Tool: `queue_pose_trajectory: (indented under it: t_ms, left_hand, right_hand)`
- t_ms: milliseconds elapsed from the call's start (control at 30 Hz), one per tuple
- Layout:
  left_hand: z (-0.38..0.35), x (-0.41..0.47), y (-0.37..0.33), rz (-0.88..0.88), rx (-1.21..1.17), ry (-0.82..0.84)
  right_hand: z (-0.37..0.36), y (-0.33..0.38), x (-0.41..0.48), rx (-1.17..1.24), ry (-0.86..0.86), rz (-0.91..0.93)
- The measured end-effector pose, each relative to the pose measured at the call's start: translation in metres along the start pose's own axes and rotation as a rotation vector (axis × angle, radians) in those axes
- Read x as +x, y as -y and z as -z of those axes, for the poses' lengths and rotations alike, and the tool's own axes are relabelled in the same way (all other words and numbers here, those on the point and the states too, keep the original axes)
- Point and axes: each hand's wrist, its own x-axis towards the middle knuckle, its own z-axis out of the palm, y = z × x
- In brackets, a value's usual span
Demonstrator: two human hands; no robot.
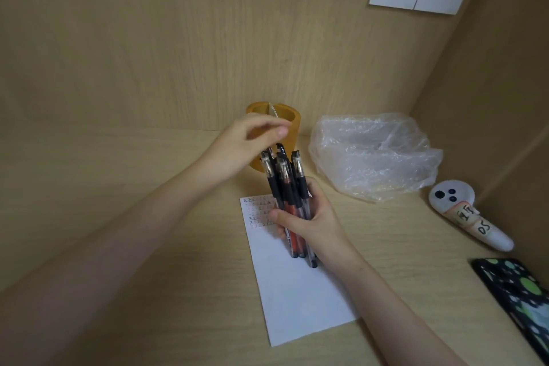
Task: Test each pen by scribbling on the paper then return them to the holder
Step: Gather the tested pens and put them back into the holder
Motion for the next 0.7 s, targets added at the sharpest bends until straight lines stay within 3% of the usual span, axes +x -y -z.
queue_pose_trajectory:
  t_ms: [133,333,700]
  left_hand:
    - [0.014,0.018,0.017,-0.034,0.226,-0.096]
    - [0.011,0.035,0.049,-0.034,0.611,0.007]
    - [-0.007,0.048,0.056,0.047,0.229,-0.12]
  right_hand:
    - [0.002,0.003,0.001,0.0,-0.024,0.007]
    - [0.005,0.002,0.002,0.0,-0.041,-0.004]
    - [0.006,0.002,0.005,0.033,-0.06,0.003]
